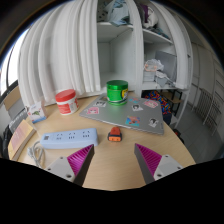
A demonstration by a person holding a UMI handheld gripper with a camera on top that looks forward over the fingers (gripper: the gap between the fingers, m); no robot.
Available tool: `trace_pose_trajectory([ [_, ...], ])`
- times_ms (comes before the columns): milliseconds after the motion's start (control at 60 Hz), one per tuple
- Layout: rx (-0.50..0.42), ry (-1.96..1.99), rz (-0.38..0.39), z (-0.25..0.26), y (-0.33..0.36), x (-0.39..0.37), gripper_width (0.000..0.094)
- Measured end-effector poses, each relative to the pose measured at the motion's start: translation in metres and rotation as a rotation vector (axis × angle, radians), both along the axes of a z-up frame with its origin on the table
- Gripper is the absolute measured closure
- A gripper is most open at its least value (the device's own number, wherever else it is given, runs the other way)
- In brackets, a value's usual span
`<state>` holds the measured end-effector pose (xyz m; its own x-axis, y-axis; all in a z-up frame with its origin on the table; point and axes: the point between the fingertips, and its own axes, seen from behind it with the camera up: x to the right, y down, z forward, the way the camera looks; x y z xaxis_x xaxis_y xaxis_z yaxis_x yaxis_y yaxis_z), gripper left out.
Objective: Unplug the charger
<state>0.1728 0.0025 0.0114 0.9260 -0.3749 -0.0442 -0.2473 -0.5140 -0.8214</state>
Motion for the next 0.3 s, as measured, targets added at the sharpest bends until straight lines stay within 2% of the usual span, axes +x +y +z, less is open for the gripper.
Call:
trace_pose_trajectory([
  [133,0.024,-0.034,-0.016,0.025,-0.036,-0.021,0.0093],
  [300,0.072,0.048,0.01,0.047,-0.069,-0.082,0.0093],
])
